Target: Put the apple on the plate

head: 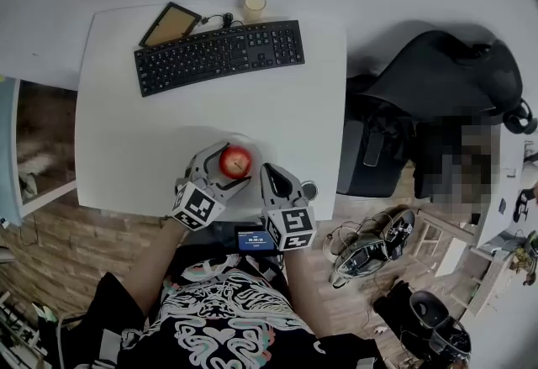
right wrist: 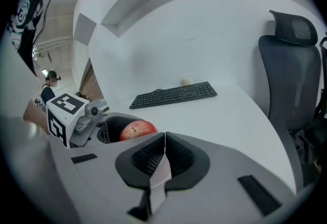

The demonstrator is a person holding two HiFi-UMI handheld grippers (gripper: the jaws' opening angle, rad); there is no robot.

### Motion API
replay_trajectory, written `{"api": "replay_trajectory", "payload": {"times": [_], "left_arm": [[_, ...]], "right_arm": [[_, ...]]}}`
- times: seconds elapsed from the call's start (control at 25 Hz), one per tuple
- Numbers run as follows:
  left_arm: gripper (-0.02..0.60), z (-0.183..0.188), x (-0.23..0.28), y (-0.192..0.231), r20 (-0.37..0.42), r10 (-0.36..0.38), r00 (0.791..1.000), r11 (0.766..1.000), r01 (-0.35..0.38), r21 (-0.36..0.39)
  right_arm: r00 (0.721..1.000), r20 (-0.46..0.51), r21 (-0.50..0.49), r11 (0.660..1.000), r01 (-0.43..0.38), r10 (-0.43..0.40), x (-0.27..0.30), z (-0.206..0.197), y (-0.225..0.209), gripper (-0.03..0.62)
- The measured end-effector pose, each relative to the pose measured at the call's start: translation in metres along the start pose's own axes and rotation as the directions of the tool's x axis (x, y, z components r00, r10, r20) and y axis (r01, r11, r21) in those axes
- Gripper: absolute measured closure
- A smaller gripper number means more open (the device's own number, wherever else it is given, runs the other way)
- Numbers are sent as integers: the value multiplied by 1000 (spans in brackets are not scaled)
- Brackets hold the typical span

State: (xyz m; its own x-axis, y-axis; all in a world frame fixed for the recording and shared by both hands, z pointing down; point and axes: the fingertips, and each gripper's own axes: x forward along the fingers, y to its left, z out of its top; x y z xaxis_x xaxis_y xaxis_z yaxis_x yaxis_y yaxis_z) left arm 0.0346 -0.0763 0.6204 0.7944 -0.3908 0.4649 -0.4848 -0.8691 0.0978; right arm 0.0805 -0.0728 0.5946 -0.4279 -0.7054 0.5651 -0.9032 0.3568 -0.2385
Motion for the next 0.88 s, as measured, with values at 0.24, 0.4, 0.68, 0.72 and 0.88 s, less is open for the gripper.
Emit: {"api": "replay_trajectory", "payload": {"times": [0.24,0.4,0.68,0.72,0.88], "left_arm": [[186,-1,-3,1,-5,-8,1000,999,8,-34],[186,-2,-4,2,8,-14,1000,999,14,-45],[186,-7,-3,1,-10,-12,1000,998,12,-58],[186,-8,-4,2,-3,2,1000,998,-2,-60],[186,0,-4,4,16,25,1000,999,-25,-47]], "right_arm": [[1000,-3,-1,1000,-6,6,0,0,1,565],[1000,-6,2,1000,-9,9,0,-3,0,565],[1000,-14,15,1000,-12,12,-2,-6,-6,565],[1000,-16,16,1000,-14,14,-1,-7,-6,565],[1000,-20,15,1000,-15,16,-3,-8,-8,565]]}}
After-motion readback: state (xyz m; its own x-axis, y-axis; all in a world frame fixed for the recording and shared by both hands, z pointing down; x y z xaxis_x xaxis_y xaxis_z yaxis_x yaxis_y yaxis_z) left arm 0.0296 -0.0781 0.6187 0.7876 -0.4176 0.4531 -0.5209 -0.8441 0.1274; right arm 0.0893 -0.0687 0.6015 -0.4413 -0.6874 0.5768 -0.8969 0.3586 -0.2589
